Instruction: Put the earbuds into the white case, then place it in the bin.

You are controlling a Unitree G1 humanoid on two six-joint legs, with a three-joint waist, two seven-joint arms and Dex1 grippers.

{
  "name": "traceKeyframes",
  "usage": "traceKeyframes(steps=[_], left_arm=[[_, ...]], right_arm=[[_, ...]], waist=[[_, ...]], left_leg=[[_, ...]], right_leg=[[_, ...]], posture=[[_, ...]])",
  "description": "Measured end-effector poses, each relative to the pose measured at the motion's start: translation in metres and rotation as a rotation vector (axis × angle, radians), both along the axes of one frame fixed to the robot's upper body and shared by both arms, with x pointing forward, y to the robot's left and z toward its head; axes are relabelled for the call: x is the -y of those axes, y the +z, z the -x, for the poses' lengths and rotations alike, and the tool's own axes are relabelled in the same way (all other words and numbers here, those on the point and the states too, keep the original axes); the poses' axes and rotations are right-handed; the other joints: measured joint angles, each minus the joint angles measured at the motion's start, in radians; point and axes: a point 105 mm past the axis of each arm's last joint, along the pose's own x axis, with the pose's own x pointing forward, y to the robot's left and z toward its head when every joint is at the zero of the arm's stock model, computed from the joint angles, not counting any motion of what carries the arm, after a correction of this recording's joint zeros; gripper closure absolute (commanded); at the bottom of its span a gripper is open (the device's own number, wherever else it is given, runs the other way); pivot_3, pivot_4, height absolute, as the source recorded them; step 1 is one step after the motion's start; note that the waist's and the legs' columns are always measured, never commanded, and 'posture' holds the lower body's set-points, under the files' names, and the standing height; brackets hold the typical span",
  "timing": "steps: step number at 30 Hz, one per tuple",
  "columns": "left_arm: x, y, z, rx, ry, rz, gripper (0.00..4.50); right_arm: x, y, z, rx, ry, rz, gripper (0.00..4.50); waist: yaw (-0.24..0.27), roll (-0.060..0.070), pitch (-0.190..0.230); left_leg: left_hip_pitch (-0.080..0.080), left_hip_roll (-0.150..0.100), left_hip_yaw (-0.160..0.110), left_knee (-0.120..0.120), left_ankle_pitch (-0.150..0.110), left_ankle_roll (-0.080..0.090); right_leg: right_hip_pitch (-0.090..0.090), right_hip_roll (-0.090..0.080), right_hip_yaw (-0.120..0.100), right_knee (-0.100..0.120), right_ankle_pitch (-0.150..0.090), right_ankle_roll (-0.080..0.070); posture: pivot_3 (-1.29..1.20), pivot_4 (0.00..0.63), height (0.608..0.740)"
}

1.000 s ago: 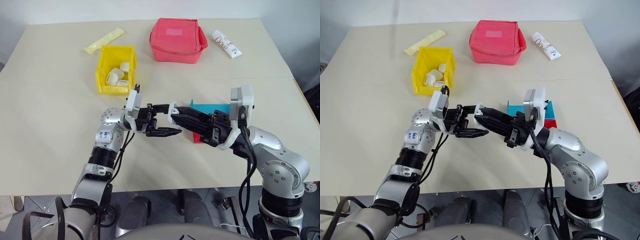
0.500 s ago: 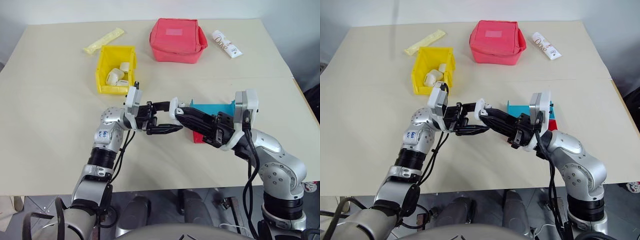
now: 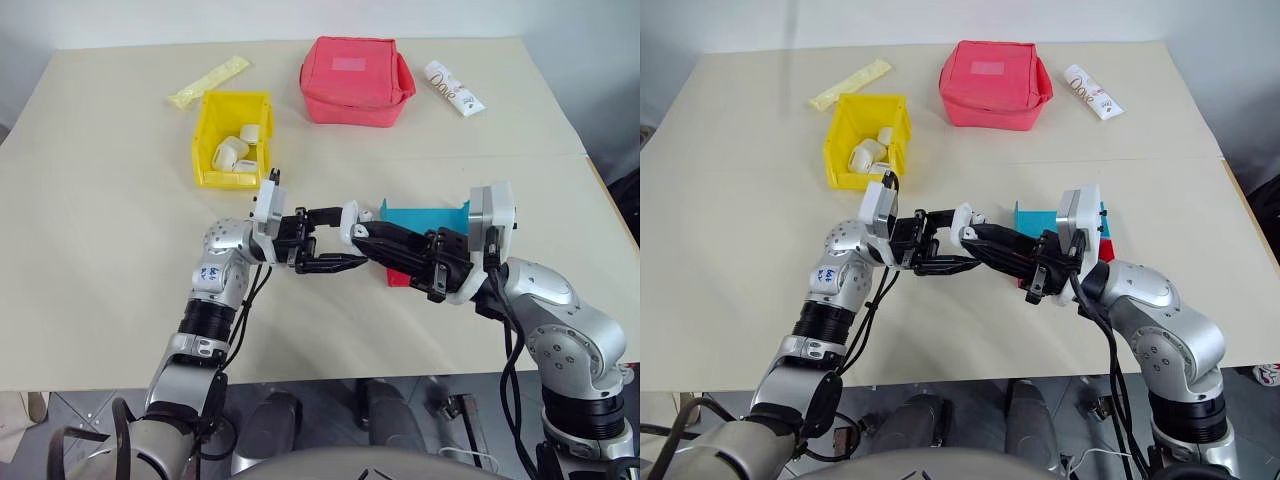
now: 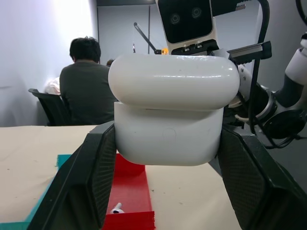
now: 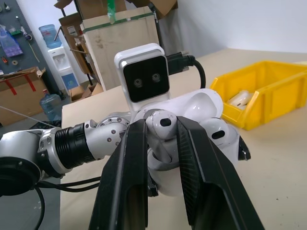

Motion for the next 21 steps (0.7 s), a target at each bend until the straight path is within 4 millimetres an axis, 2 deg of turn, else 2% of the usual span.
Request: traceKeyframes(steps=[13,21], left_arm=[[0.0023,-0.0058,-0.0001,0.031,0.037,0.024,1.73],[0.0018,-0.0091,-0.0021,0.023,0.051,0.027,1.73]], right_arm=[[0.0021,-0.0056,0.0042,-0.077,-0.096,-0.025,4.01],[0.0053,-0.0097,0.005,-0.083,-0.119,0.045,4.01]], waist=[[0.0,0.0,0.0],[0.001,0.0,0.0]], left_leg=[[0.0,0.0,0.0,0.0,0.0,0.0],[0.0,0.0,0.0,0.0,0.0,0.0]], right_leg=[[0.0,0.0,0.0,0.0,0.0,0.0],[0.001,0.0,0.0,0.0,0.0,0.0]], posture=[[0.0,0.15,0.74],[0.0,0.15,0.74]])
